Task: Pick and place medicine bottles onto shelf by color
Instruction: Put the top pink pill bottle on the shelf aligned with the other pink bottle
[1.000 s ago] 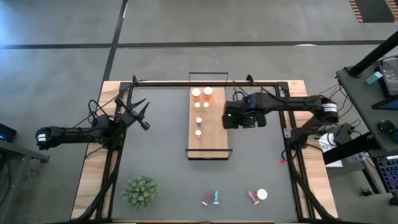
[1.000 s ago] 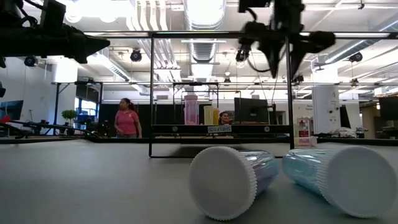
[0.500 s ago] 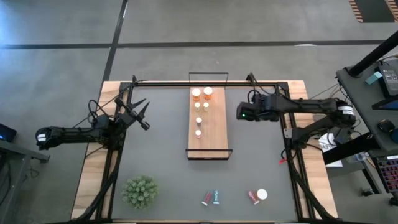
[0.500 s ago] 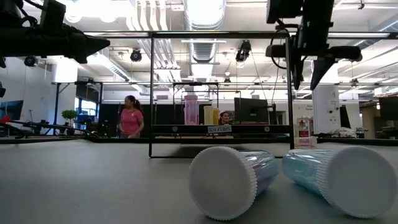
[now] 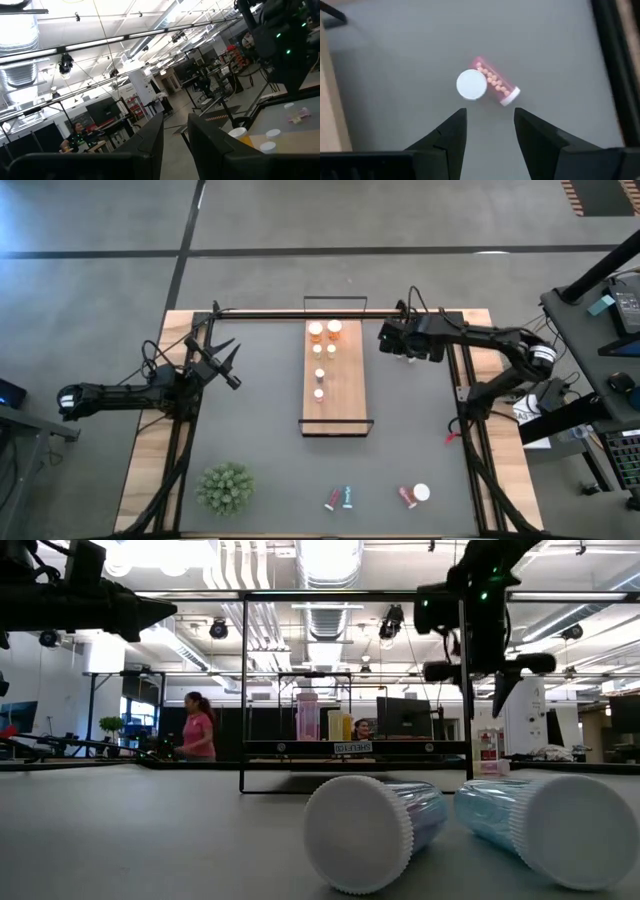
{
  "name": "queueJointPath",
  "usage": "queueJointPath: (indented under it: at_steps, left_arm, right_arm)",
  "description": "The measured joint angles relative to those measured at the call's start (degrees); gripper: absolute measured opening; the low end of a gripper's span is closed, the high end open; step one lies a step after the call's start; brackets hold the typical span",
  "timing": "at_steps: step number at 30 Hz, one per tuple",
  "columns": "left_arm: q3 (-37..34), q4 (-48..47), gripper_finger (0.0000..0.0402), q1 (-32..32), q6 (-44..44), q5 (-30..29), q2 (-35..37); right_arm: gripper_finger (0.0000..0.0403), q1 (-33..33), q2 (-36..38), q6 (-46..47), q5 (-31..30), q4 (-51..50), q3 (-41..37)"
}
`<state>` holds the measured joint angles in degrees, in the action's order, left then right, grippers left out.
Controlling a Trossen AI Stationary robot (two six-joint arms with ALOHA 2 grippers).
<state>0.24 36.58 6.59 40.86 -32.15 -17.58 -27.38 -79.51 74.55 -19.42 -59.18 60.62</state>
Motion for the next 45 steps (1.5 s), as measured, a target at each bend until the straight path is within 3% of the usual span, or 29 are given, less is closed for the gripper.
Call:
queueJointPath:
  at_steps: [5,13,24,30,45]
  left_arm:
    - [0.0,0.0,0.0072,0.0,0.0,0.0,0.0]
    - [0.0,0.0,0.0072,0.0,0.0,0.0,0.0]
    - [0.0,0.0,0.0072,0.0,0.0,0.0,0.0]
    - [0.0,0.0,0.0072,0.0,0.0,0.0,0.0]
    - [0.0,0.0,0.0072,0.0,0.0,0.0,0.0]
  right_arm:
    - [0.0157,-3.5,-3.0,-2.6,8.0,0.0,0.0]
    - [0.0152,-0.5,-2.8,-0.3,15.0,-3.4,-0.9]
    - [0.0152,15.0,-0.4,19.2,15.6,-3.5,-5.0]
    - [0.0146,19.0,-0.4,25.9,15.4,-3.3,-4.9]
    - [0.0136,24.9,-0.4,26.6,15.8,-1.3,-4.9]
